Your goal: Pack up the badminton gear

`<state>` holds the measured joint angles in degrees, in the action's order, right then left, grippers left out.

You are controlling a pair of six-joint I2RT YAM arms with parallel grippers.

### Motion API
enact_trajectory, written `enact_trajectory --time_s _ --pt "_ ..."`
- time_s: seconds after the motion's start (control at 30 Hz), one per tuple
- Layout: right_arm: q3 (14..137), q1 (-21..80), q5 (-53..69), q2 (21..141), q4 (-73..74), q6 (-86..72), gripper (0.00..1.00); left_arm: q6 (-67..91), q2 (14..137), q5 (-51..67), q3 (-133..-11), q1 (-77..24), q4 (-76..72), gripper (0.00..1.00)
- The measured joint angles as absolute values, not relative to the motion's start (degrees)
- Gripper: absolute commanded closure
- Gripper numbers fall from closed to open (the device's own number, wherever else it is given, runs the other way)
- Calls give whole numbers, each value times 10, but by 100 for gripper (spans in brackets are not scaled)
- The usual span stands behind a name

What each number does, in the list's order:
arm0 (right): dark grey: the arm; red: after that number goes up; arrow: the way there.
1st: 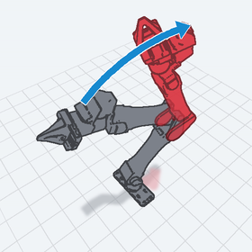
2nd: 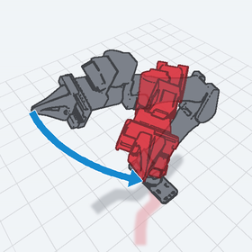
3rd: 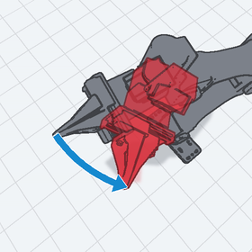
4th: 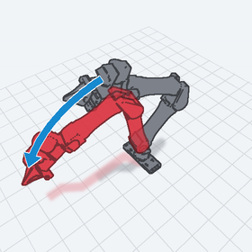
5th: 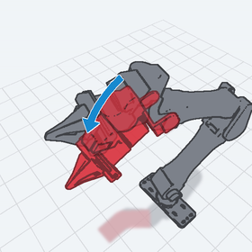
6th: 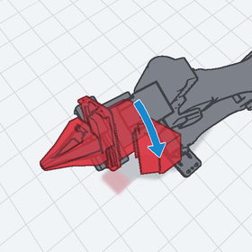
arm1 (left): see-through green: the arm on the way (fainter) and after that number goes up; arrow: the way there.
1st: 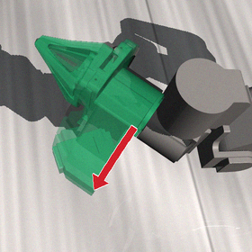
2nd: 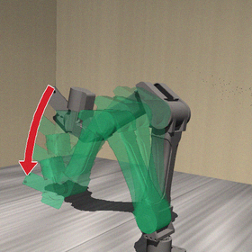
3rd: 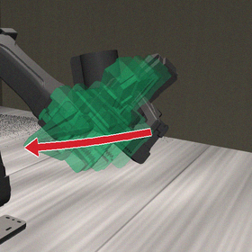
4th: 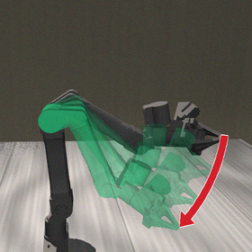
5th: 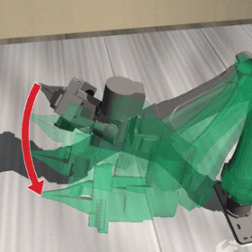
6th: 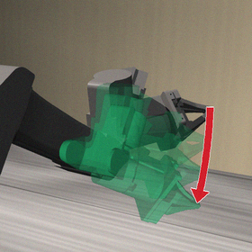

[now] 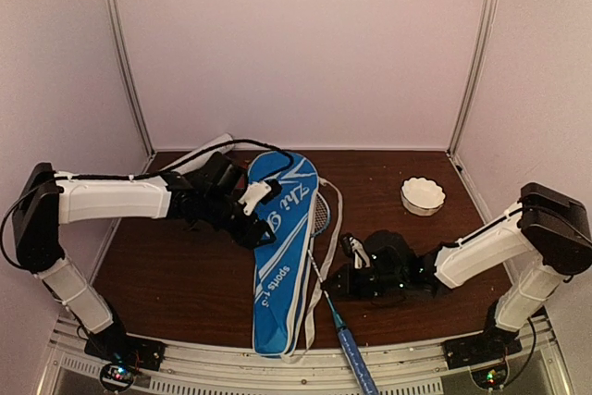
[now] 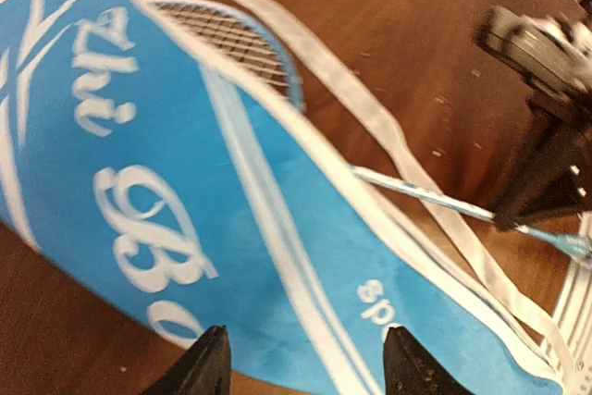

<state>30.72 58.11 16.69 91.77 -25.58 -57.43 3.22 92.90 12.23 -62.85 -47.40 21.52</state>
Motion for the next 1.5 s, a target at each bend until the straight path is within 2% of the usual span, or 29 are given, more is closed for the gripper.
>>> enact_trajectory --time_s 0.17,0.33,0.63,0.97,1.17,1.33,1.43,1.5 --pt "307 581 171 931 -280 -582 100 147 933 123 -587 -375 159 44" --pt "307 581 176 937 -303 -590 100 211 999 138 -588 -312 121 50" --pt "305 578 177 955 -320 -599 100 244 1105 206 -647 -300 90 76" --pt "338 575 159 985 -316 -593 100 211 1141 230 -706 -305 102 83" --pt "366 554 149 1005 -310 -582 100 189 1167 230 -741 -316 119 79" --pt "381 534 151 1020 -321 -576 100 170 1171 228 -757 -317 138 58" --pt "380 533 155 1030 -336 -581 100 178 1153 223 -730 -319 124 51" --pt "375 533 158 1034 -353 -585 100 187 1120 211 -691 -323 122 49"
